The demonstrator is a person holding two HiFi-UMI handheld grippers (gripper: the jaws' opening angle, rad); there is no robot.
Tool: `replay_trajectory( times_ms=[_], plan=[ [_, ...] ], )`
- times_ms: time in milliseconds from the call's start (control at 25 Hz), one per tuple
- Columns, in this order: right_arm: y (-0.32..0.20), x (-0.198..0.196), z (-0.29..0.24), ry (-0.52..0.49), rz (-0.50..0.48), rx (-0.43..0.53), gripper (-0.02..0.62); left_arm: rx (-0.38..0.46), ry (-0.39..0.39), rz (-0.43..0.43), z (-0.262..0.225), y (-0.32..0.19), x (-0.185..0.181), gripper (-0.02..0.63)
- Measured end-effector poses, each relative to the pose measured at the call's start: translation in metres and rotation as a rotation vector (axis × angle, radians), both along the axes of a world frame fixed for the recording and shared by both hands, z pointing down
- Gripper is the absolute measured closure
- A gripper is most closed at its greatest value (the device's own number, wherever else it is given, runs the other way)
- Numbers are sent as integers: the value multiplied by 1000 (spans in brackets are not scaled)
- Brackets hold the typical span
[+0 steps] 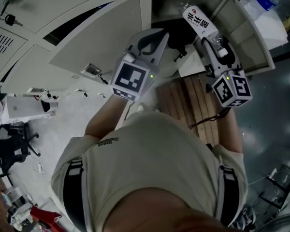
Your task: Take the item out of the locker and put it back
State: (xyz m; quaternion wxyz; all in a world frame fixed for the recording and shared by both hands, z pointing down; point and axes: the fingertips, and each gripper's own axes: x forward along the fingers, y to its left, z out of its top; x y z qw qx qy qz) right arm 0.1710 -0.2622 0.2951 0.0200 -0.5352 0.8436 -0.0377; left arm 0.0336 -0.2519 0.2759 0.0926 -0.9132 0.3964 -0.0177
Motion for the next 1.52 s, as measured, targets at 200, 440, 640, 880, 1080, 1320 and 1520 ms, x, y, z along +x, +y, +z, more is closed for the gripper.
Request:
replay_trajectory(
  times_ms=[200,440,640,880,1080,1320,1520],
  plan=[
    [29,-2,5,-14,-15,-9,301,-13,-2,-8,7,17,-12,594],
    [56,-20,2,15,-35,24,301,-25,7,-14,19,35,-22,594],
    [64,-35,4,18,-49,43,301,-47,12,-17,28,40,-26,594],
    [63,-41,3,14,-54,43,302,-47,10,-13,31,39,-29,594],
    [63,-42,1,8,-51,45,301,-43,12,4,29,41,-28,594],
    [63,-48,1,4,-56,45,302,-40,-1,36,31,42,-27,594],
    [64,-47,-2,-1,-55,51,302,-59,-3,36,34,43,-25,594]
  ],
)
